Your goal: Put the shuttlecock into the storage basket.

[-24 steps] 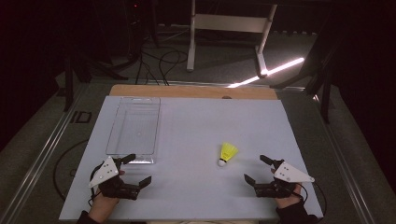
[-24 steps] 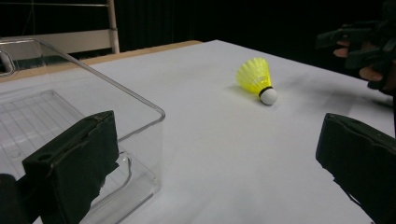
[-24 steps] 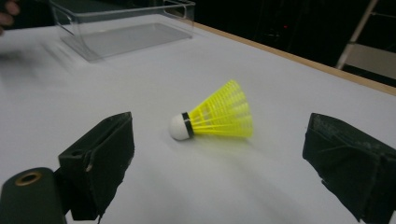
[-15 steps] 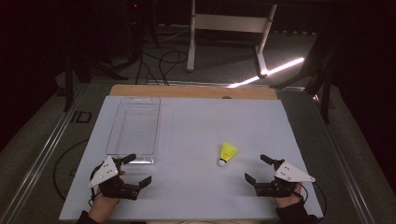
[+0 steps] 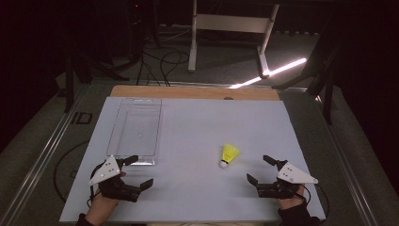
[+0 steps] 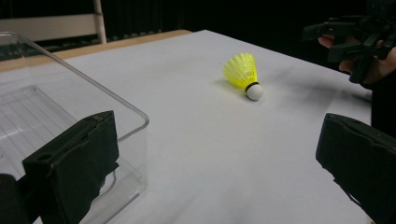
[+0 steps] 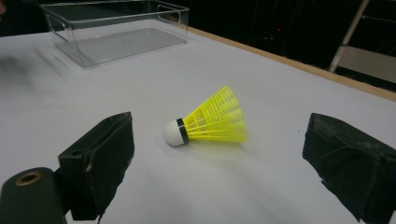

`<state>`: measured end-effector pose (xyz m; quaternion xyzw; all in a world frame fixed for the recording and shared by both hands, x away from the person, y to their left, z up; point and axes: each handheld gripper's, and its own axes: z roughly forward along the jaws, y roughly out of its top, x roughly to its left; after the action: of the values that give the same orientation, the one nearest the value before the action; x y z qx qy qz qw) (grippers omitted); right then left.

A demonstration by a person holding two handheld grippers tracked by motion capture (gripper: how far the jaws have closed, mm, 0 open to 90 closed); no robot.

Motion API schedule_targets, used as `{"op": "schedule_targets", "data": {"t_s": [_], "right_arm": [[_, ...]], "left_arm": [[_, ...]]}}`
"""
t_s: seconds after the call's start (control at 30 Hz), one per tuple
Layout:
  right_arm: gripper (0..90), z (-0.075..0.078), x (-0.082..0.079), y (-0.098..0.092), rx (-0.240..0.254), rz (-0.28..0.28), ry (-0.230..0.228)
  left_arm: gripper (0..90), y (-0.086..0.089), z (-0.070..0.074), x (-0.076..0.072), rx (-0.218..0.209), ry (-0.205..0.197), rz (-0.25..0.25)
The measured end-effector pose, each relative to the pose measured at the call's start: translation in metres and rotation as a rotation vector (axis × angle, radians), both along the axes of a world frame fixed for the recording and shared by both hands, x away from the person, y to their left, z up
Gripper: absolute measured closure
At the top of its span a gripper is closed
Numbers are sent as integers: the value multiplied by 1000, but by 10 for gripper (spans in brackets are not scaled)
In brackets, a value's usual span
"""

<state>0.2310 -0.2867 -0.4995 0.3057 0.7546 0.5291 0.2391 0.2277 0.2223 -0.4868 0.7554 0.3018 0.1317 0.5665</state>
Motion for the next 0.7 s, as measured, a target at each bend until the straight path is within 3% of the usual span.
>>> {"op": "schedule_targets", "data": {"t_s": [0.2,0.4,0.53,0.63,0.7], "right_arm": [[92,1,-1,1,-4,2,-2],[92,2,0,1,-2,5,-1],[92,2,0,0,-1,4,1],[92,2,0,1,0,2,-1],[92,3,0,1,1,4,0]], "left_arm": [[0,-1,19,2,26,36,-28],[0,-6,38,7,112,61,-75],[0,-9,43,9,158,80,-107],[0,-15,45,12,224,98,-125],[0,-16,46,13,227,108,-132]]}}
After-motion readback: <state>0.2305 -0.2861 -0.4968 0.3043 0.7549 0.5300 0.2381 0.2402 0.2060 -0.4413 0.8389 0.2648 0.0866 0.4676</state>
